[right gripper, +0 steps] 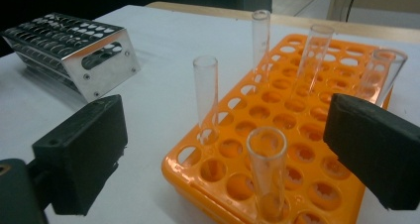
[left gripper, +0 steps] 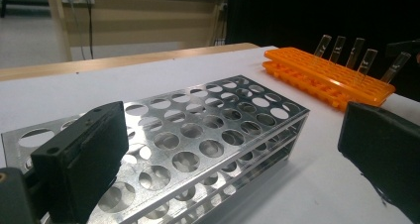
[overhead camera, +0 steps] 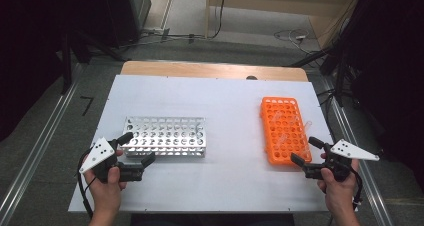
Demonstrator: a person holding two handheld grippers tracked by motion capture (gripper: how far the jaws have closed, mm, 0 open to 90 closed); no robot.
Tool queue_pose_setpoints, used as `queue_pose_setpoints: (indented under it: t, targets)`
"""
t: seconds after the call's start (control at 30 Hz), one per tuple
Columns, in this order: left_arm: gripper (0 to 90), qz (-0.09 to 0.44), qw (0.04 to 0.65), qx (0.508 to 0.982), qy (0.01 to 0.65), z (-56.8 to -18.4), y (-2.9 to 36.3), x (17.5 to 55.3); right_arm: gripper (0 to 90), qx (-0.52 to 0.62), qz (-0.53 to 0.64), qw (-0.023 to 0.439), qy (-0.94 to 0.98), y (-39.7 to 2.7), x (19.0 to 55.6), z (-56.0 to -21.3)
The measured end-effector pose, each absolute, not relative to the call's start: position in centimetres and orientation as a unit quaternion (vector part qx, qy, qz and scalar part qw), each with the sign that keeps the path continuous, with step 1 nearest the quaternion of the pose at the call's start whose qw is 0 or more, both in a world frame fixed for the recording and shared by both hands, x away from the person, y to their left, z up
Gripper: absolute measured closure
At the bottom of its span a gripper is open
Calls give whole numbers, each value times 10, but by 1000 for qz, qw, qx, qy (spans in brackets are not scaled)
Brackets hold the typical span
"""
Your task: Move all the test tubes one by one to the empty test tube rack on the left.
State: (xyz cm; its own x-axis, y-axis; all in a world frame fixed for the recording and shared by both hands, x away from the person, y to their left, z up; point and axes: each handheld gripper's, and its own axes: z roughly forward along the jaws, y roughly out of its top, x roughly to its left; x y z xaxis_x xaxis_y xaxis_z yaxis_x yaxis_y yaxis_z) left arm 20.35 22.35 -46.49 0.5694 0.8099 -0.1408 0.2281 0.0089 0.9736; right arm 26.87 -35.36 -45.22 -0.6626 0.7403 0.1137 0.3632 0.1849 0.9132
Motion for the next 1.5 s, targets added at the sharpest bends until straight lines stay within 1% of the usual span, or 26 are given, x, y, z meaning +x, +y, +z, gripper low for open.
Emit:
queue_pose_setpoints:
  t: [0.03,0.07,0.37,0.53,0.6,0.73,0.87,0.93,1.03,1.2,1.5]
  targets:
    - [0,246,591,660,393,-465,223,204,33,375,518,176,748,-354,269,-453]
    - [0,245,591,660,394,-465,223,203,56,387,510,177,748,-355,270,-455]
    - [0,245,593,659,392,-464,224,201,370,412,491,159,751,-369,268,-473]
    - [0,246,593,661,390,-464,222,202,490,408,480,153,761,-368,269,-478]
    - [0,247,590,664,387,-464,220,201,518,408,468,160,768,-365,269,-480]
    - [0,246,591,662,389,-464,220,201,627,411,461,175,767,-366,270,-482]
    - [0,245,590,664,389,-464,220,202,647,410,459,189,765,-363,270,-484]
    - [0,245,591,663,389,-464,219,202,693,412,452,202,765,-360,270,-483]
    - [0,246,590,664,388,-464,219,202,738,417,450,206,762,-362,271,-483]
    - [0,246,590,665,387,-464,218,201,740,418,450,203,762,-365,272,-480]
    - [0,244,591,671,375,-461,214,200,742,418,458,219,754,-365,266,-459]
